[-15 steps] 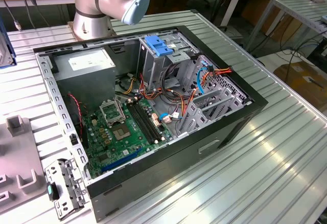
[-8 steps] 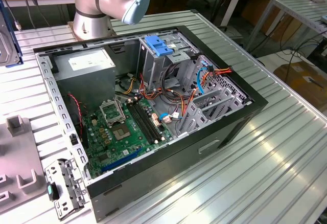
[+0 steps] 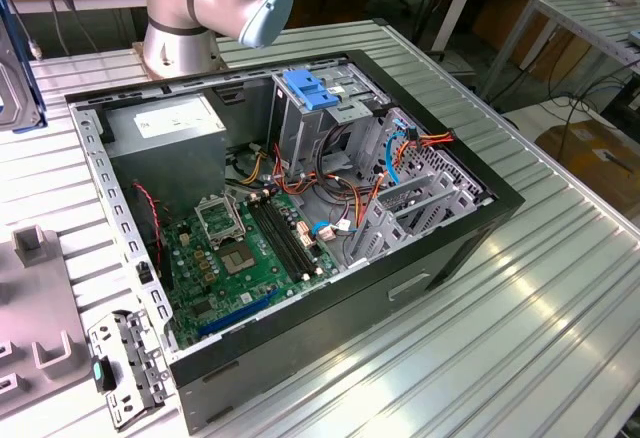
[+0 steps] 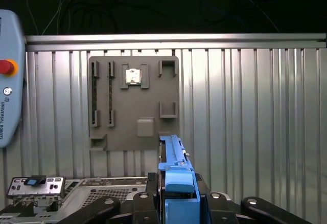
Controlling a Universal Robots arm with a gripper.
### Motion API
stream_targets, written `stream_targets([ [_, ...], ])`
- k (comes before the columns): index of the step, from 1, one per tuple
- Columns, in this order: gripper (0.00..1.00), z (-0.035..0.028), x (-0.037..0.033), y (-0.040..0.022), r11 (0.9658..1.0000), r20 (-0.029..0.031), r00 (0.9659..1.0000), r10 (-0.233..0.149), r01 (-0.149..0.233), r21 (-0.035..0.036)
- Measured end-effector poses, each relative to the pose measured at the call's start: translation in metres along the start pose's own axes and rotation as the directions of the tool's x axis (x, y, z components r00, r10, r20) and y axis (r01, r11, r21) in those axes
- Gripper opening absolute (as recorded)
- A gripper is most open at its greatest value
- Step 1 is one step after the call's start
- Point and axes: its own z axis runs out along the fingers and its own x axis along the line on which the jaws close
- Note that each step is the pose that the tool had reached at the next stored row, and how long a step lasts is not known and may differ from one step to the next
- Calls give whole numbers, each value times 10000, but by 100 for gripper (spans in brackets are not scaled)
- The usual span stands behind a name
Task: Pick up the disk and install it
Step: 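Pick up the disk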
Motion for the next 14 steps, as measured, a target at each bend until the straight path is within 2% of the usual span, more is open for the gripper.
stream_targets([
  [8, 37, -3, 99, -22, 10000, 1, 10000, 0, 0, 0],
  [12, 37, -3, 115, -103, 10000, 1, 10000, 0, 0, -1],
  [14, 37, -3, 113, -166, 10000, 0, 10000, 0, 0, -4],
])
